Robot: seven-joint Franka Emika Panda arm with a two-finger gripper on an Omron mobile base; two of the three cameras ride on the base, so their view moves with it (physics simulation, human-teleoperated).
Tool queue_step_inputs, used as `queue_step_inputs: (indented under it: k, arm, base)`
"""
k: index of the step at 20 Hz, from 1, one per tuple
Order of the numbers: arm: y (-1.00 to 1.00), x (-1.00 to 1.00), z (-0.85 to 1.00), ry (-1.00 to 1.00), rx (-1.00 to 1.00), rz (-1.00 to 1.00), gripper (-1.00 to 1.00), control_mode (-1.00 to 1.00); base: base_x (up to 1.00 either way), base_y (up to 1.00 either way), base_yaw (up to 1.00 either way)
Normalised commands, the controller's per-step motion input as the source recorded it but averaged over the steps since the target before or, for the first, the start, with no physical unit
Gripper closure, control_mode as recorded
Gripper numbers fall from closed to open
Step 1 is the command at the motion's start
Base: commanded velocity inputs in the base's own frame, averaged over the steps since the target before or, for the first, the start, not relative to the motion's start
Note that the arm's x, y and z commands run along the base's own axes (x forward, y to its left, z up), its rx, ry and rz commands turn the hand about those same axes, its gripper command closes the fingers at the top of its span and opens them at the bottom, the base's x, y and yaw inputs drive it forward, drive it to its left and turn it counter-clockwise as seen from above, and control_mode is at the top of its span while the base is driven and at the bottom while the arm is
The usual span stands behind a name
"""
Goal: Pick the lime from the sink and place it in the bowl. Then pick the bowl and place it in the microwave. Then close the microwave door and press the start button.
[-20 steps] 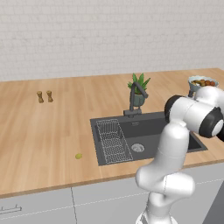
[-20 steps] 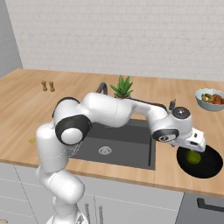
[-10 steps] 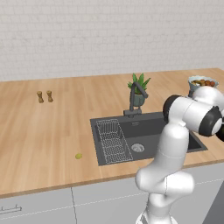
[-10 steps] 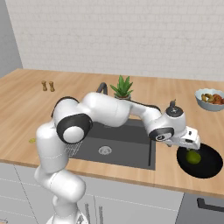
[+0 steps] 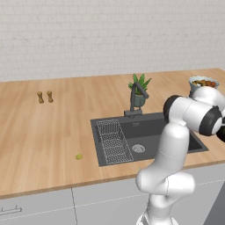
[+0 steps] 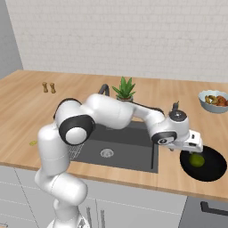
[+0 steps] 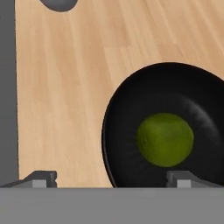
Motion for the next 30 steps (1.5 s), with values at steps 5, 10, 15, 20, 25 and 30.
queue_step_inputs:
  k: [5, 10, 15, 20, 25, 30]
  arm:
    - [0.00, 0.11, -0.17, 0.00, 0.00, 0.03, -1.00, -1.00]
    - [0.00, 0.17, -0.22, 0.02, 0.00, 0.02, -1.00, -1.00]
    - [0.00, 0.12, -0.28, 0.05, 0.00, 0.02, -1.00, -1.00]
    - [-0.01, 0.08, -0.30, 0.08, 0.00, 0.02, -1.00, -1.00]
    - [-0.16, 0.01, -0.23, 0.07, 0.00, 0.01, -1.00, -1.00]
    - [-0.24, 0.00, -0.23, 0.04, 0.00, 0.02, -1.00, -1.00]
  base:
    - [0.00, 0.00, 0.00]
    - [0.00, 0.00, 0.00]
    - [0.00, 0.00, 0.00]
    - [0.00, 0.00, 0.00]
    - [0.00, 0.00, 0.00]
    - [0.00, 0.00, 0.00]
